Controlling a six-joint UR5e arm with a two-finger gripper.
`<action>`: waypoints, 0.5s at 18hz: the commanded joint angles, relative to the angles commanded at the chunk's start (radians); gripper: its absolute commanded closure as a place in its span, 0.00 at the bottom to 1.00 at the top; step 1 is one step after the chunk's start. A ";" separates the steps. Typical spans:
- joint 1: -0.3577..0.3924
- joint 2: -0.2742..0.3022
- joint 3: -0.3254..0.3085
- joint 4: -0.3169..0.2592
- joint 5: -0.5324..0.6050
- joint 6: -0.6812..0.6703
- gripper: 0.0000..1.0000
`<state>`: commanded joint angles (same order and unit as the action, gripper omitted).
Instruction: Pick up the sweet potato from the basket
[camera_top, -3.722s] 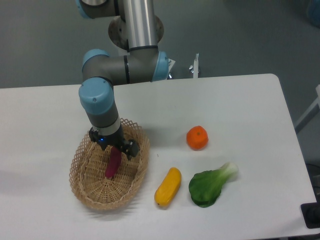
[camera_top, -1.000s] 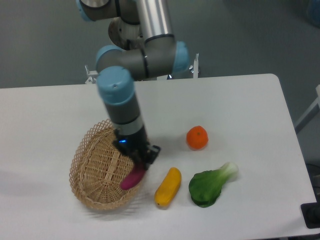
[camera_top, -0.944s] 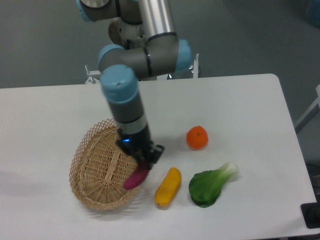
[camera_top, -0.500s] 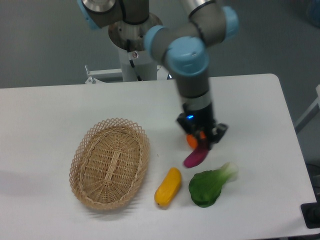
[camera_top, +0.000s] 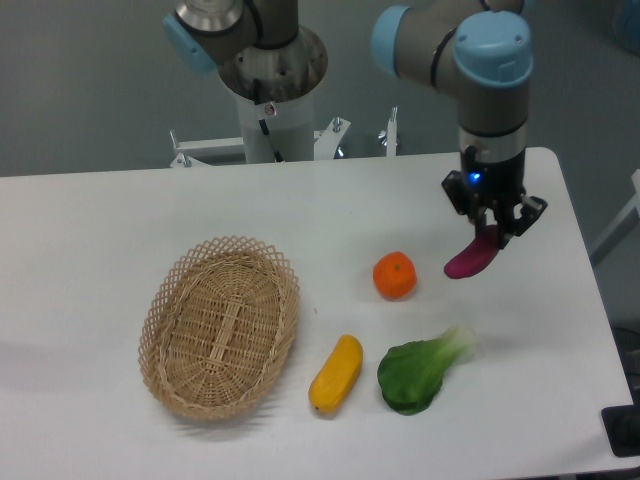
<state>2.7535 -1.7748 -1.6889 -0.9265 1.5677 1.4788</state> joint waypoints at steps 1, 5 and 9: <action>-0.002 0.002 -0.002 0.000 0.002 0.000 0.74; -0.002 0.002 -0.005 0.000 0.002 0.000 0.74; -0.002 0.002 -0.005 0.000 0.002 0.000 0.74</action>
<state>2.7520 -1.7733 -1.6935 -0.9265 1.5693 1.4788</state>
